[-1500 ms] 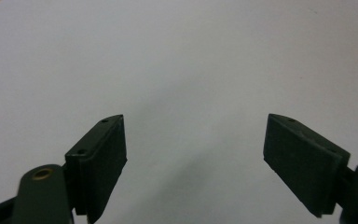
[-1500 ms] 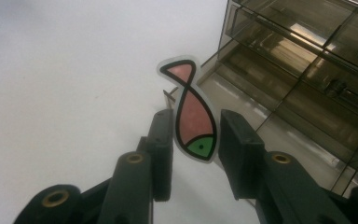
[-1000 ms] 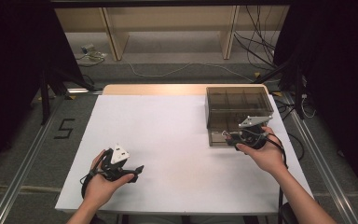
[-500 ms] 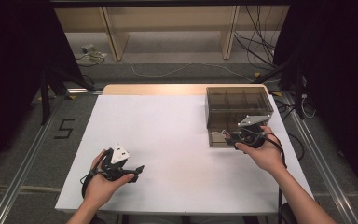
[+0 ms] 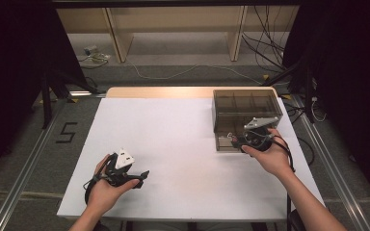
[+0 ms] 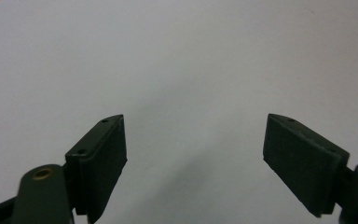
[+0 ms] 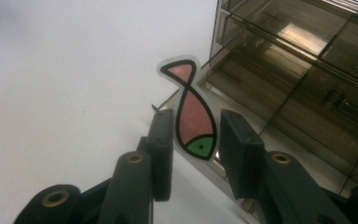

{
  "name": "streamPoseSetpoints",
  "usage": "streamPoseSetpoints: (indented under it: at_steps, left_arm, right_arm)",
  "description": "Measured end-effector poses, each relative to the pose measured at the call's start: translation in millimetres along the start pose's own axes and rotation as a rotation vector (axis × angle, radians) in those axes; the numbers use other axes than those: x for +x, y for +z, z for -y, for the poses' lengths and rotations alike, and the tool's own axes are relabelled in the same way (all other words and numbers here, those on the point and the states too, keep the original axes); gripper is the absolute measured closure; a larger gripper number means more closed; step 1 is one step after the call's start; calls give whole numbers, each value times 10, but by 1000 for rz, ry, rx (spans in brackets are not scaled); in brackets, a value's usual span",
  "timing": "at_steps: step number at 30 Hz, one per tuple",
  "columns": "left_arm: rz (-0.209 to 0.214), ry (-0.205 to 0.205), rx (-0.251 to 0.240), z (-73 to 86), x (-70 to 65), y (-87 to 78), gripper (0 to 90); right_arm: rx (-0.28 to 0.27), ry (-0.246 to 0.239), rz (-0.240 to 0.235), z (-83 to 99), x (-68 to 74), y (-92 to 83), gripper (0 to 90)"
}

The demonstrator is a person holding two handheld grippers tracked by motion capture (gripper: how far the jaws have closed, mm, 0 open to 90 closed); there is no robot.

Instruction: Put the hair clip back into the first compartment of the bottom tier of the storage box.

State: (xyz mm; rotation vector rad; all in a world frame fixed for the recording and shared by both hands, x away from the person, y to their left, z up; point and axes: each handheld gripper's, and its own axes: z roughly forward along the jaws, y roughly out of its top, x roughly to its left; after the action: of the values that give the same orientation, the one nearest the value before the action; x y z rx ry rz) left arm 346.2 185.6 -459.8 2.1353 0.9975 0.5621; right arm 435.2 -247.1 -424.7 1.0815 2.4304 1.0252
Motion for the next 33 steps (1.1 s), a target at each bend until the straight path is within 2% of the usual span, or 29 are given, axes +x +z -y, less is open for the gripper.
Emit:
streamPoseSetpoints:
  at_steps: [16,33]
  left_arm:
    - [0,2,0,5,-3,-7,215]
    - [-3,-4,0,13,6,-17,215]
  right_arm:
    - [6,1,2,-39,4,54,667]
    - [5,35,14,-76,-41,87,667]
